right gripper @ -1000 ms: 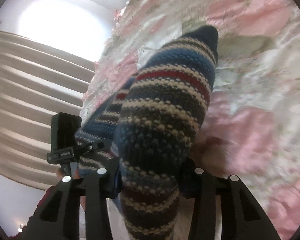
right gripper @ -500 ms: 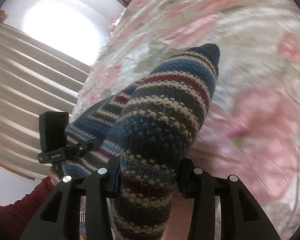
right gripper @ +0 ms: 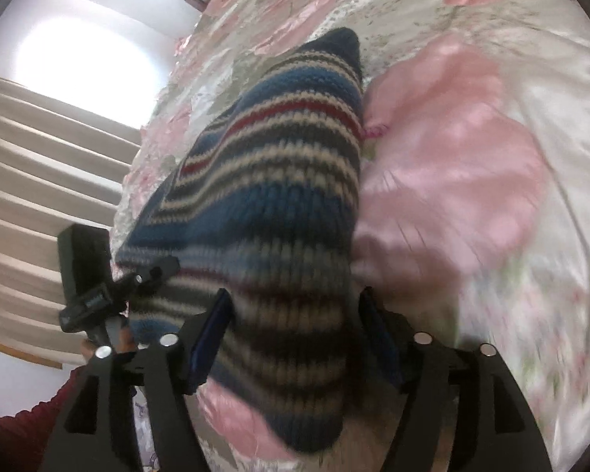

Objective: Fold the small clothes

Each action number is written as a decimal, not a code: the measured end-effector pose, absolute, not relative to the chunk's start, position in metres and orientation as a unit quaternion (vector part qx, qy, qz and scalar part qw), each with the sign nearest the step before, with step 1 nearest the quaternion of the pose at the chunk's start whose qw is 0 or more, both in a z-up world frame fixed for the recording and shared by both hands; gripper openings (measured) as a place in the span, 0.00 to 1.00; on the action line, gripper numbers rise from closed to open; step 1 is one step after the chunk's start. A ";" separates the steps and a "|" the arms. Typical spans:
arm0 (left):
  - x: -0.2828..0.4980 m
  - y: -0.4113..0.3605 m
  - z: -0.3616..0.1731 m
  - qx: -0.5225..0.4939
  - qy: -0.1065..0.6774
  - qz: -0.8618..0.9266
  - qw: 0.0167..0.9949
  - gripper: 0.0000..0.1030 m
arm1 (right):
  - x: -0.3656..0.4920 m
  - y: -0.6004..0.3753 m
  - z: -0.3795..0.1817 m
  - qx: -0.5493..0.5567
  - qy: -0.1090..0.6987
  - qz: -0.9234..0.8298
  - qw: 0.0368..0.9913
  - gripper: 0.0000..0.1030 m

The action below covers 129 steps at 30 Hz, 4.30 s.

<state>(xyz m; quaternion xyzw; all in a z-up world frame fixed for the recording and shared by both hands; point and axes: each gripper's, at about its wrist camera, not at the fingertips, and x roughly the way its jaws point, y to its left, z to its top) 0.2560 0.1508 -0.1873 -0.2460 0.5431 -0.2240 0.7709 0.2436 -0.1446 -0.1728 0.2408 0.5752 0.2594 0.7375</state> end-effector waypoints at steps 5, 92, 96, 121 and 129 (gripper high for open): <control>0.220 0.166 -0.172 -0.233 0.522 -0.201 0.796 0.58 | 0.208 -0.161 -0.179 0.254 0.591 0.241 0.727 0.60; -0.021 0.194 -0.020 -0.053 0.460 -0.010 0.886 0.87 | -0.007 -0.062 -0.018 0.068 0.487 0.064 0.868 0.96; -0.017 0.198 -0.022 -0.058 0.461 -0.011 0.885 0.87 | -0.002 -0.054 -0.019 0.059 0.490 0.063 0.868 0.96; 0.005 0.188 -0.027 -0.043 0.463 -0.012 0.885 0.87 | 0.019 -0.049 -0.025 0.037 0.485 0.058 0.872 0.96; 0.005 0.188 -0.028 -0.042 0.463 -0.010 0.885 0.88 | 0.020 -0.052 -0.024 0.047 0.492 0.058 0.867 0.96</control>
